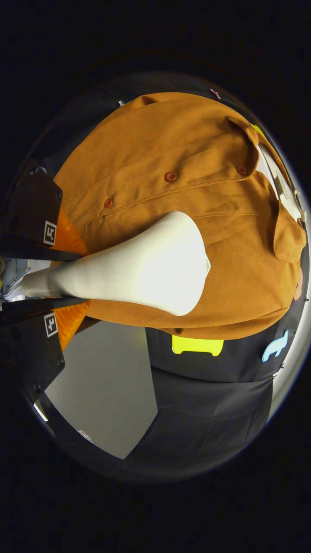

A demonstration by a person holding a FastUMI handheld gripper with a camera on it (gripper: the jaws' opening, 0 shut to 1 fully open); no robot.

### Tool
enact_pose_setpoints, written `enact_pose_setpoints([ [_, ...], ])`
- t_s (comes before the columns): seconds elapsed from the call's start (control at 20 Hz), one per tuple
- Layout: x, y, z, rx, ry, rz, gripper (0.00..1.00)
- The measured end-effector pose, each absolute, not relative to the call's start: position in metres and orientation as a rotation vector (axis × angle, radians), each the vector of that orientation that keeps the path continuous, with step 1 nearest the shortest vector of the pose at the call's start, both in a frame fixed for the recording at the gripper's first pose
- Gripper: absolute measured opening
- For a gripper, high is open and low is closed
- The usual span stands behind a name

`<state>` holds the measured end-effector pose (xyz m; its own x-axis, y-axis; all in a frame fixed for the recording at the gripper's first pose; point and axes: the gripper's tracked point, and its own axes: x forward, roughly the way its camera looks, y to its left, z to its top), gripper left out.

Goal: Iron the clothes twice with a garment steamer, once on the left side and once on the right side.

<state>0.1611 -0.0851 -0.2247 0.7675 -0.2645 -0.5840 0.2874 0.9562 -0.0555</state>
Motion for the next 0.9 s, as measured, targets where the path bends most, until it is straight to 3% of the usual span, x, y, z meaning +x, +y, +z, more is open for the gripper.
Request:
enact_pose_setpoints([
  [0.65, 0.112, -0.082, -0.297, 0.060, 0.810, -0.299, 0.42],
  [0.9, 0.102, -0.077, -0.247, 0.049, 0.727, -0.314, 0.42],
])
